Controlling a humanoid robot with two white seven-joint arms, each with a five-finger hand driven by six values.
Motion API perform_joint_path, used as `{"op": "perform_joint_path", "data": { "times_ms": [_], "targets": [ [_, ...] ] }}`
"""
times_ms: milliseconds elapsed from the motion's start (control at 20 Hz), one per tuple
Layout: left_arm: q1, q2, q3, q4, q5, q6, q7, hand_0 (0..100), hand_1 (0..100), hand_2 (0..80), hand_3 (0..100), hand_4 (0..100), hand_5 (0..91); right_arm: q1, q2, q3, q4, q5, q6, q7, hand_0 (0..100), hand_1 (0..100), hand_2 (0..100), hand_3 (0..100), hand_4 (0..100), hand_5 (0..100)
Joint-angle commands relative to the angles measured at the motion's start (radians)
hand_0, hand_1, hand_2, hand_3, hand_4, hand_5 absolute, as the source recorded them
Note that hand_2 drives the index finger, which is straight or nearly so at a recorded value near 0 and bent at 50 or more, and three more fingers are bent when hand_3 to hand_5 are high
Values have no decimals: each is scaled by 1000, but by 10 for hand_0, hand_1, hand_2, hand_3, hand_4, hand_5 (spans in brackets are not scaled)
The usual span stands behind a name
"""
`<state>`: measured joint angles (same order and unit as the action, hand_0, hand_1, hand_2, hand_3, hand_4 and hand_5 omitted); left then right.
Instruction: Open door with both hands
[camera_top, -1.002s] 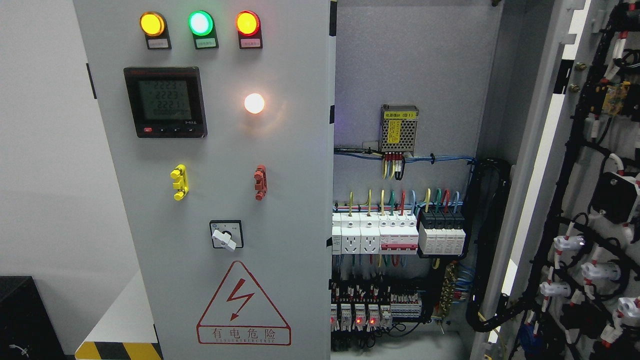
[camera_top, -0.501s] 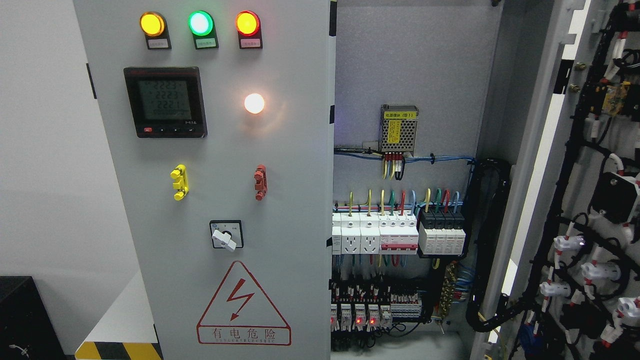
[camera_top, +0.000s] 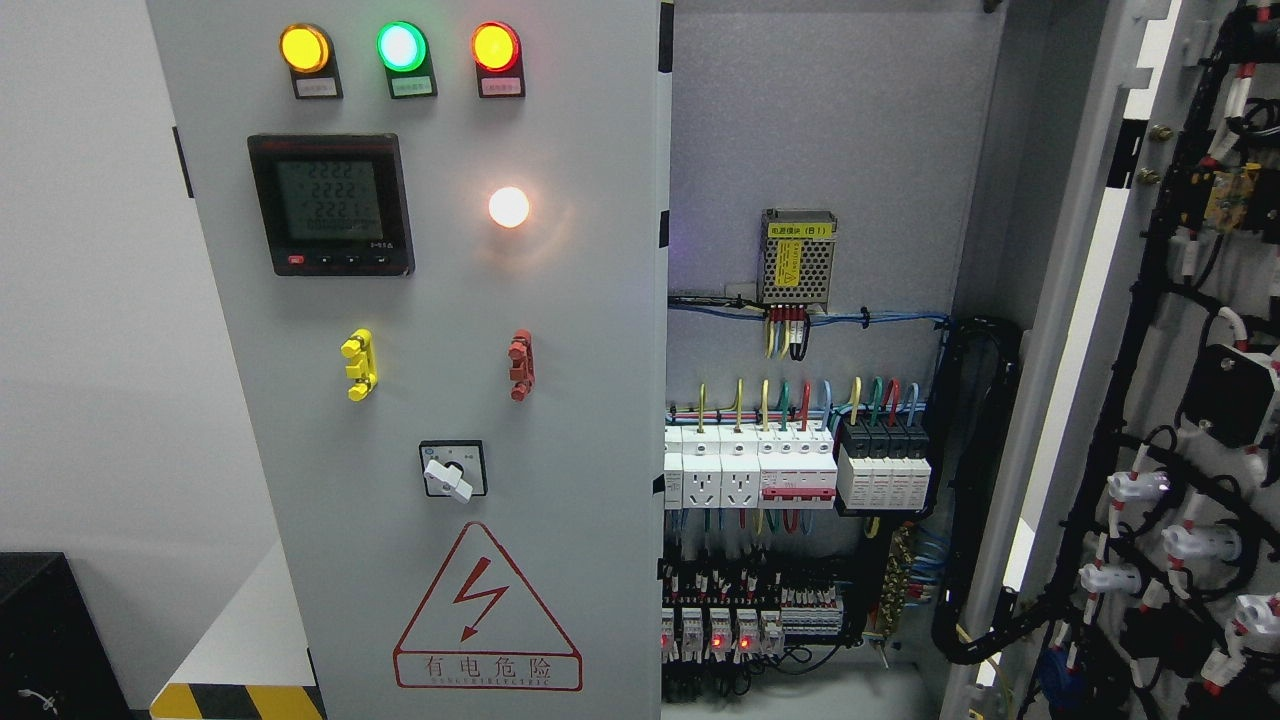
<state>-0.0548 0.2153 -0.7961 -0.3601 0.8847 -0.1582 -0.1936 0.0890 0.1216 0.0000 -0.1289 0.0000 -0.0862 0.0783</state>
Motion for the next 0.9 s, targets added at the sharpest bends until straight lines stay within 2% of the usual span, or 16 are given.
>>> {"op": "perform_joint_path", "data": {
  "times_ms": [0, 351, 651, 851],
  "targets": [
    [1, -57, 14, 216, 0, 2, 0, 0, 0, 0, 0, 0, 0, 0, 0, 29, 0, -15, 0, 0, 0, 0, 0, 0, 0, 0],
    [4, -137, 32, 329, -3, 6, 2, 0, 0, 0, 0, 0, 0, 0, 0, 31, 0, -14, 0, 0, 0, 0, 0, 0, 0, 0],
    [4, -212, 93, 443, -13, 6, 2, 0, 0, 0, 0, 0, 0, 0, 0, 29, 0, -15, 0, 0, 0, 0, 0, 0, 0, 0],
    [4, -211, 129, 447, -133, 6, 2, 0, 0, 0, 0, 0, 0, 0, 0, 29, 0, -15, 0, 0, 0, 0, 0, 0, 0, 0]
  ]
}}
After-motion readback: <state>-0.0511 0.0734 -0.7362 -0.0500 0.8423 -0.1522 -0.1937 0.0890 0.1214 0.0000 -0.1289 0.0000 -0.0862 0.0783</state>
